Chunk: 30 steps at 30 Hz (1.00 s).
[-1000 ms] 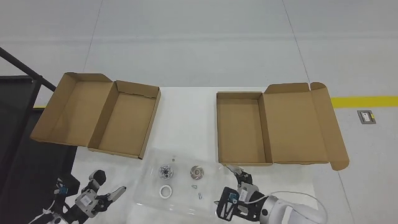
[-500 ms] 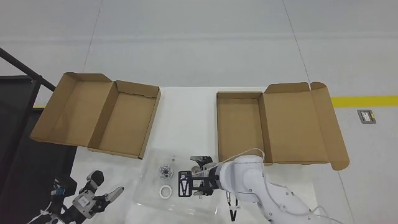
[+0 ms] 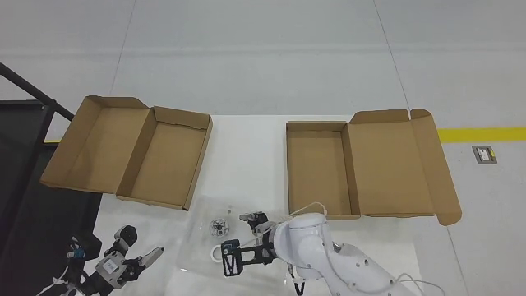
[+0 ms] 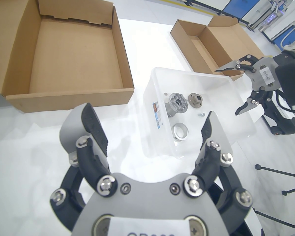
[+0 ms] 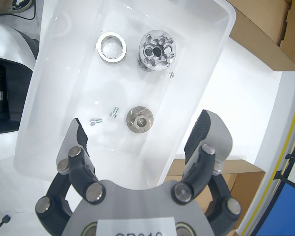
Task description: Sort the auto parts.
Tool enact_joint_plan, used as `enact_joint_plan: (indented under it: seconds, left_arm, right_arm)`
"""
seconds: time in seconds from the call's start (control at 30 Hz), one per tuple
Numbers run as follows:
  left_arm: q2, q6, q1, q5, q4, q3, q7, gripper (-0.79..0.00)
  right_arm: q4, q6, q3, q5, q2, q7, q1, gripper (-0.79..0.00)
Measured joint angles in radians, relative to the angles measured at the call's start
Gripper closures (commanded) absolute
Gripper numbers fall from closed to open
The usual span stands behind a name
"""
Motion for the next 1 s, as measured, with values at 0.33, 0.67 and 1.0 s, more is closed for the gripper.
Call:
enact_joint_plan:
  seconds: [0.33, 0.67, 1.0]
  left_arm:
    - [0.000, 0.000, 0.000, 0.000, 0.000, 0.000, 0.000, -0.785]
    - [0.000, 0.000, 0.000, 0.000, 0.000, 0.000, 0.000, -0.785]
    - [0.000, 0.000, 0.000, 0.000, 0.000, 0.000, 0.000, -0.785]
  right_arm:
    - [0.197, -0.043, -0.088, 0.035, -0.059, -0.032, 0.109, -0.379]
    - [0.312, 0.002, -0.100, 0.064, -0.093, 0.037, 0.143, -0.348]
    - [0.363, 0.037, -0.113, 0.043, -0.118, 0.061, 0.166, -0.379]
